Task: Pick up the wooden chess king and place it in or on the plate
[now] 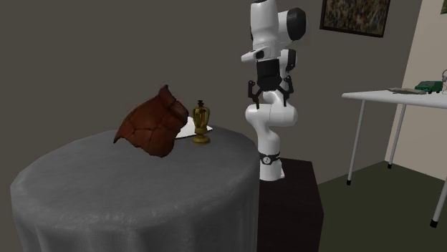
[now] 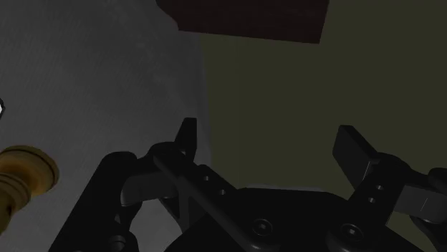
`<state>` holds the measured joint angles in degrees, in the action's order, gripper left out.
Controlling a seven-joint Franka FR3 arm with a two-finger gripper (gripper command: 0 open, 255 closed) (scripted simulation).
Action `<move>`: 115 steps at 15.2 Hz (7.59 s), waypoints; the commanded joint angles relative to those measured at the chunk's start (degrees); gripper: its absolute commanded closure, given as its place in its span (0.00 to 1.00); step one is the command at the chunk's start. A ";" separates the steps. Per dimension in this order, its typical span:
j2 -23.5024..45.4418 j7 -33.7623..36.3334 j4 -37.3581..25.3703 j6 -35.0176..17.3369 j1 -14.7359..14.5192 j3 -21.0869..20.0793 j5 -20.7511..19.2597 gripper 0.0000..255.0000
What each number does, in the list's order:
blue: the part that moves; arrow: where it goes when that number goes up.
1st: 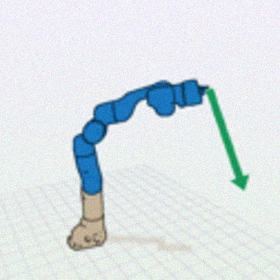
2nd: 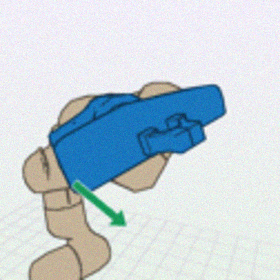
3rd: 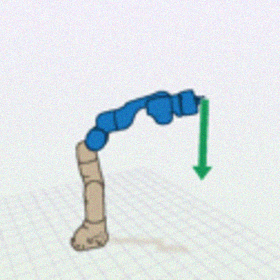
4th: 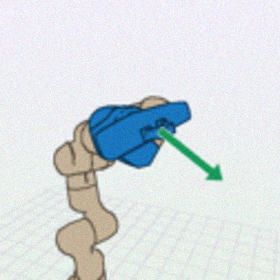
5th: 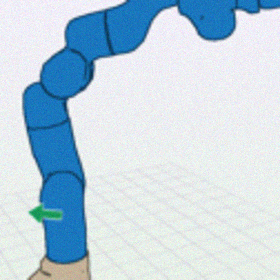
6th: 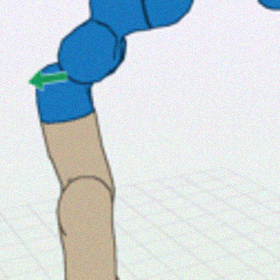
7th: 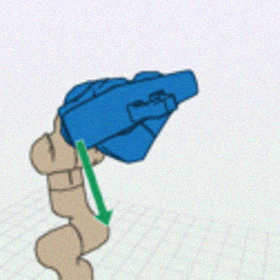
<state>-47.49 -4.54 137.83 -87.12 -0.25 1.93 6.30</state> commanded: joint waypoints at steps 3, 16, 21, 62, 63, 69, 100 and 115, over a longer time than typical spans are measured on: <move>1.99 -1.35 -1.17 -1.12 1.14 1.40 -2.27 0.00; 16.85 -8.81 -13.11 -8.04 7.22 9.88 -13.74 0.00; 20.20 -10.18 -14.96 -10.76 8.28 11.77 -15.50 0.00; 22.47 -11.20 -26.54 -1.48 7.93 11.41 -14.79 1.00; 22.55 -11.22 -26.86 -1.24 7.92 11.40 -14.77 1.00; 23.87 -19.95 -30.45 -0.04 10.31 17.67 -16.65 1.00; 26.01 -31.09 -21.77 -12.55 13.99 27.82 -18.99 1.00; 26.92 -31.60 -29.78 -5.36 13.51 27.03 -18.20 0.00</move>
<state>-20.67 -36.12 108.51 -92.90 13.30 29.01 -11.95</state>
